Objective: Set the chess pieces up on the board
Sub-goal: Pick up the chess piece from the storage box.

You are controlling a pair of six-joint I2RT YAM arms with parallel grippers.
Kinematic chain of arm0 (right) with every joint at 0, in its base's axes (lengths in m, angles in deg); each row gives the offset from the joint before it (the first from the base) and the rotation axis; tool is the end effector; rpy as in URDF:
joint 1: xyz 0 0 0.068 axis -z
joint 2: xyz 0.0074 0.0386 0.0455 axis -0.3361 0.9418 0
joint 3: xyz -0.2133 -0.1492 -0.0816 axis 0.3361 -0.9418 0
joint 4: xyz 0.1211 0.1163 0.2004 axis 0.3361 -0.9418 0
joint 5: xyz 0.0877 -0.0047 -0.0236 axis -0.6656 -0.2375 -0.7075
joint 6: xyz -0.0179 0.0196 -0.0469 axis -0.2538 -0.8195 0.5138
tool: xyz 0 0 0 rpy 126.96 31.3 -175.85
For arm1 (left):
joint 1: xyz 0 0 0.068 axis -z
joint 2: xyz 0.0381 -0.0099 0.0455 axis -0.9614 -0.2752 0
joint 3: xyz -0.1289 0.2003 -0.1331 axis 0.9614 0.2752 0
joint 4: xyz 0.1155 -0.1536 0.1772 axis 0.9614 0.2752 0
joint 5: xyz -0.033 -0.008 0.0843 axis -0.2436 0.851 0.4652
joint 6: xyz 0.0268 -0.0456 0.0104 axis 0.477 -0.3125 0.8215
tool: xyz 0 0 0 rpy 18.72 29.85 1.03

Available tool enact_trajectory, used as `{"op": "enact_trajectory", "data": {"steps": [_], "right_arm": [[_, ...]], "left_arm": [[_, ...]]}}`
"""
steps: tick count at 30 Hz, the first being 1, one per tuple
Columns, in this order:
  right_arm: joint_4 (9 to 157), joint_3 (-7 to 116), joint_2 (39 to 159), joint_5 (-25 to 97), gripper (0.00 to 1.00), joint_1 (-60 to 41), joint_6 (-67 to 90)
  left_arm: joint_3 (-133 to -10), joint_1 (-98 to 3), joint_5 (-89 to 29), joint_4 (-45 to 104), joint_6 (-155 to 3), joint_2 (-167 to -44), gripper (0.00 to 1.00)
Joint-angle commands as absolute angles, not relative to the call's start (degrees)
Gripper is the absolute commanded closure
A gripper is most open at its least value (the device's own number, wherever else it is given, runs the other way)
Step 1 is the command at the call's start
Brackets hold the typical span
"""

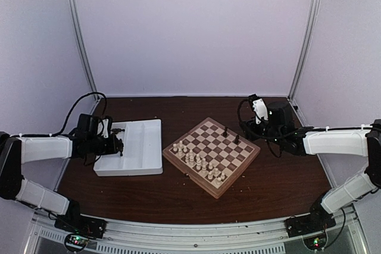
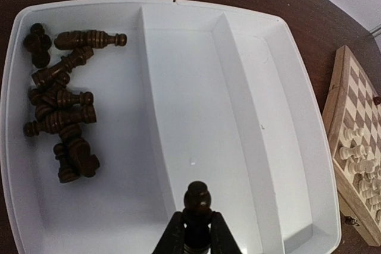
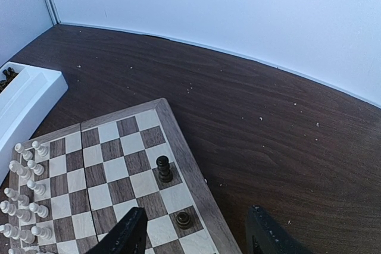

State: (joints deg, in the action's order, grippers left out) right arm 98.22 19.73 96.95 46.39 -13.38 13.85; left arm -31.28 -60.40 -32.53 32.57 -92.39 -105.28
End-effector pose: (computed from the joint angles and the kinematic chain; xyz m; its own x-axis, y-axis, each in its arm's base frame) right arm 0.2516 0.1612 0.2231 -0.3786 -0.1538 -0.9127 -0.4758 0.8782 0.0493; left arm 0.2408 -0.0653 0.1688 -0.7684 -0.2858 -0.5727 0.0016 0.8939 -0.4483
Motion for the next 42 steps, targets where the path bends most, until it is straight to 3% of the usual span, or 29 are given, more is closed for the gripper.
{"op": "enact_trajectory", "data": {"steps": [1, 15, 19, 24, 31, 42], "right_arm": [[98.63, 20.64, 96.83, 46.13, 0.4, -13.23, 13.6], [98.01, 21.27, 96.74, 41.31, 0.41, -13.23, 13.65], [97.22, 22.49, 94.75, 35.77, 0.42, -15.01, 13.33], [94.84, 27.98, 94.84, 36.05, 0.42, -24.68, 11.15], [99.71, 37.0, 103.78, 38.43, 0.42, -37.95, 8.59], [103.34, 56.83, 124.29, 33.66, 0.44, -44.31, 3.63]], "left_arm": [[-29.67, -60.05, -34.76, 26.31, -92.38, -104.34, 0.86], [-30.01, -60.05, -41.73, 27.55, -94.46, -103.15, 0.86], [-31.42, -60.05, -46.63, 27.09, -102.37, -101.18, 0.85], [-32.05, -60.03, -47.18, 26.31, -116.88, -97.52, 0.85], [-31.65, -59.96, -48.01, 21.91, -132.21, -92.81, 0.88], [-29.47, -57.41, -42.76, 20.69, -147.36, -80.55, 0.84]]}}
